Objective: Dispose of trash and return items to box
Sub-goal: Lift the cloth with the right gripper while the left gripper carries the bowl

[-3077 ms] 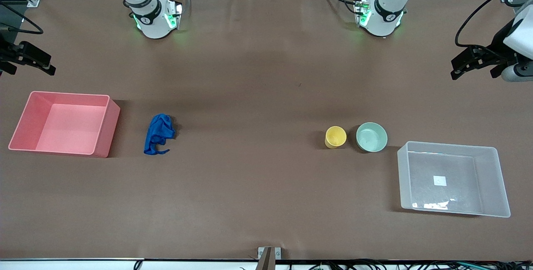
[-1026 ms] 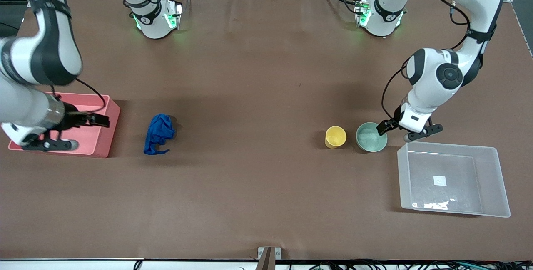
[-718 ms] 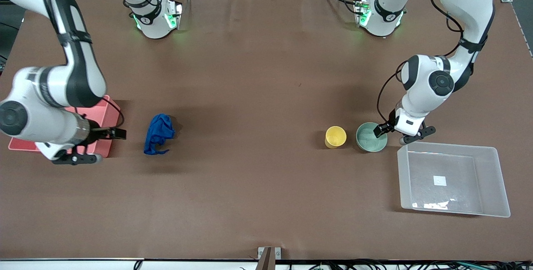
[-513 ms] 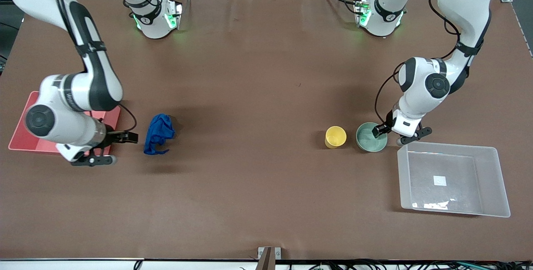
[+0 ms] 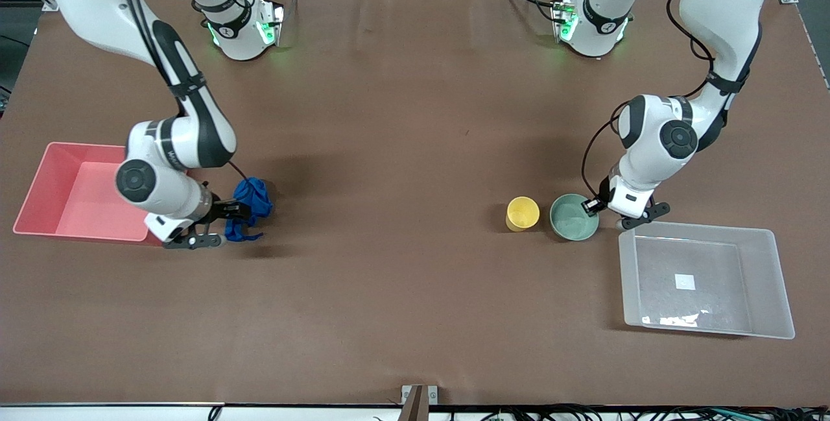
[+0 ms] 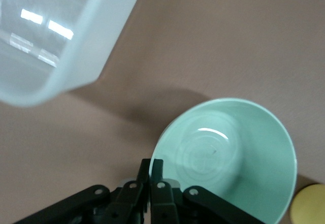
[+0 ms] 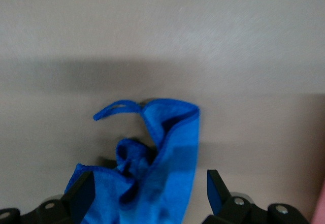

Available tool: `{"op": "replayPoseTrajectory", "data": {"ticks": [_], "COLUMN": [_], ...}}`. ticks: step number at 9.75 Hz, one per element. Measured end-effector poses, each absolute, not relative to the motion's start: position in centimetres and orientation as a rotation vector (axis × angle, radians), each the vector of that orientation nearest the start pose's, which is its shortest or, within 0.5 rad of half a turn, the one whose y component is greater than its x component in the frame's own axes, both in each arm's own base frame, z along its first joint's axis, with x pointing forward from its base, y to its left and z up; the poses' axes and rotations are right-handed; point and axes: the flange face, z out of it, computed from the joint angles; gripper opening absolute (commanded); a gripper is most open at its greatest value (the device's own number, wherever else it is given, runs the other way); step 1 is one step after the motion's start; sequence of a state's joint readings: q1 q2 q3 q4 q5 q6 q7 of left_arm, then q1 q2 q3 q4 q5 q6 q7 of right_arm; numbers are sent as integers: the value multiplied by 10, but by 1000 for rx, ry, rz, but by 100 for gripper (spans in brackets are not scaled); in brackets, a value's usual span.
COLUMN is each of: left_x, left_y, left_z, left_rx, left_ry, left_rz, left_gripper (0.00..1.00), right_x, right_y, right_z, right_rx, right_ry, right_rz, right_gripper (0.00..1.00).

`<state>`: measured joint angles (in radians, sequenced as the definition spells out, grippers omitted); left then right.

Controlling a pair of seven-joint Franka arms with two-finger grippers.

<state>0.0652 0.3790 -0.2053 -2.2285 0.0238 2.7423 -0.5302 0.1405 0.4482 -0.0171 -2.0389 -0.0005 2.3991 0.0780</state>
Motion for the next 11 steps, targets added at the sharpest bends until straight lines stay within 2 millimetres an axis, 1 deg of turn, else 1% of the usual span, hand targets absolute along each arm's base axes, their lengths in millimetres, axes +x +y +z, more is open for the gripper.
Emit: {"op": "replayPoseTrajectory", "data": {"ticks": [1,2,3,4,5,6,7,8,9,10,11], "left_x": [567,578,592,608,623,635,646,658,670,680,688], "left_y": [-80,-79,-77,-75,-70,-61,-46,-22,9,46,82], "left_z": [240,270,303,340,372,395,404,401,391,375,354], "left_rx": [-3182,-3177,-3168,-3160,-3156,-3159,-3166,-3170,-3161,-3147,-3145], "left_ry": [-627,-626,-626,-632,-631,-588,-513,-421,-303,-195,-92], "left_rz": [-232,-255,-250,-242,-245,-258,-269,-279,-280,-266,-243], "left_gripper": [0,0,0,0,0,0,0,0,0,0,0], "right_x": [575,568,562,557,552,548,546,546,546,547,547], "right_y": [75,76,79,86,95,100,102,103,102,100,99], "right_z": [201,193,188,184,181,178,176,176,178,179,179], "right_rx": [-3155,-3157,-3159,-3161,-3163,-3163,-3162,-3161,-3162,-3163,-3164], "right_ry": [-70,-56,-33,-22,-20,-25,-29,-32,-29,-23,-21], "right_rz": [139,154,172,186,186,173,155,149,147,146,146], "right_gripper": [97,97,87,62,34,13,5,3,3,3,2]}}
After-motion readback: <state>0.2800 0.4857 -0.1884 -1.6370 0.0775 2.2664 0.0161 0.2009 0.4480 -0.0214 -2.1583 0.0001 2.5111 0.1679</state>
